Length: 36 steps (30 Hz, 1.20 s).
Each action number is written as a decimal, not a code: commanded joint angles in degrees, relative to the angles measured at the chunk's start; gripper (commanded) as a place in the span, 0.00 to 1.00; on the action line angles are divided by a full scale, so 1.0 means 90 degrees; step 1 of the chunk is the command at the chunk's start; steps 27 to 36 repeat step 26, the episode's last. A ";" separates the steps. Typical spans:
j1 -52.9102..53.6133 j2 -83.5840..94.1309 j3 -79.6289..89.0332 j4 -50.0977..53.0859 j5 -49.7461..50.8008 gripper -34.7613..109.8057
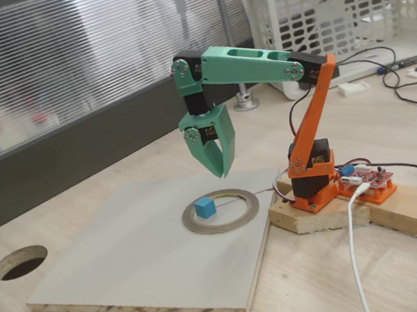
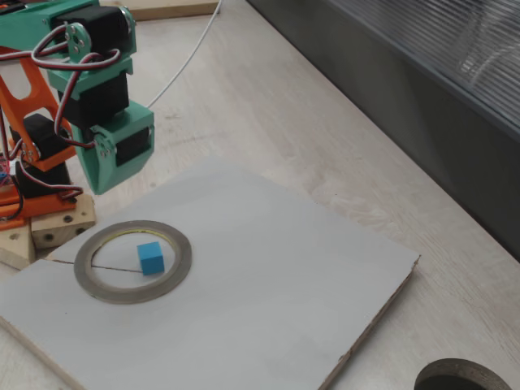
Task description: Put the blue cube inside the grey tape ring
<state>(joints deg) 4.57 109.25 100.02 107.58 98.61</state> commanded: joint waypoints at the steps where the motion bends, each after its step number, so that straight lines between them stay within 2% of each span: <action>1: 0.0137 0.0107 0.0068 0.0049 0.0098 0.27; 36: 0.0127 0.0107 0.0068 -0.0010 0.0098 0.27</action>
